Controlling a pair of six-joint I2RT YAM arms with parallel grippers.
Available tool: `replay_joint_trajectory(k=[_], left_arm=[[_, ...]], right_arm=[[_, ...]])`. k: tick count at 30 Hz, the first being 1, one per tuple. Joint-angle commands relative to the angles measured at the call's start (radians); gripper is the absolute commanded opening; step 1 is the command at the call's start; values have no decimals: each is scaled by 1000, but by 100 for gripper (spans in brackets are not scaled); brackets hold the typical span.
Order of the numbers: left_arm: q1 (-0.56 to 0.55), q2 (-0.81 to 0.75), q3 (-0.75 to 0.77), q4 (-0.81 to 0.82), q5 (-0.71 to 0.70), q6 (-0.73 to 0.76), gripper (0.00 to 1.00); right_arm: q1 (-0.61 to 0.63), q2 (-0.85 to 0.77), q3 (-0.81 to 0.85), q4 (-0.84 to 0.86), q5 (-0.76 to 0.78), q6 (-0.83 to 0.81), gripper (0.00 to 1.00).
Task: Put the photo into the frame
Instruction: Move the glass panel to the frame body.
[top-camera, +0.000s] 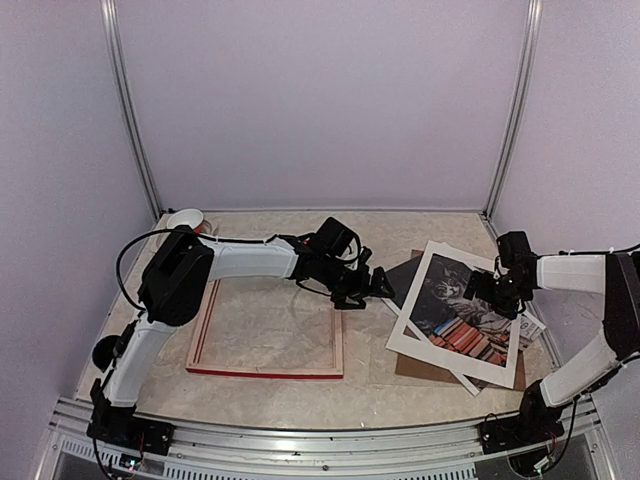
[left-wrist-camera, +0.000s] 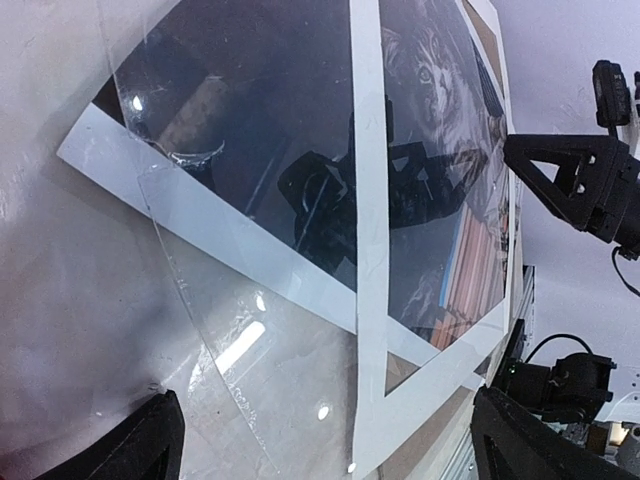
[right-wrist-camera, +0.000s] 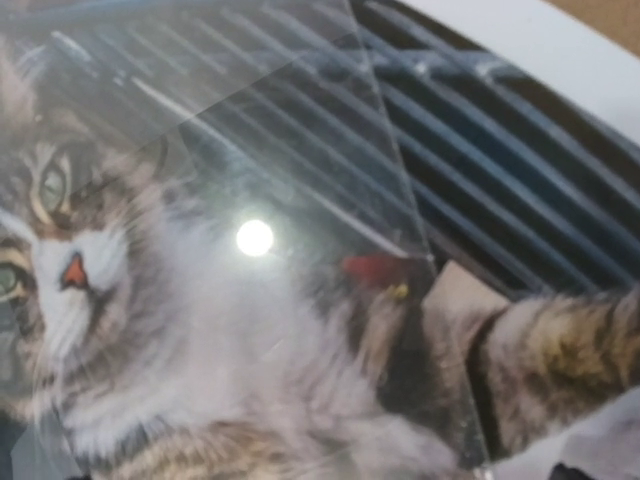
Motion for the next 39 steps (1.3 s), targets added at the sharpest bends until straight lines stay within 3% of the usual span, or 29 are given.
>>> replay_joint_trajectory(k=[1, 19, 28, 39], left_arm=[[23, 36, 4, -16, 40, -76, 99], [-11, 99, 75, 26, 74, -172, 99], [-8, 63, -21, 253, 162, -260, 99], [15, -19, -133, 396, 148, -289, 85]], right_arm=[[-13, 17, -13, 16, -29, 12, 99], [-13, 18, -18, 27, -34, 15, 99], [-13, 20, -28, 41, -45, 14, 99], [-13, 24, -37, 48, -55, 13, 99]])
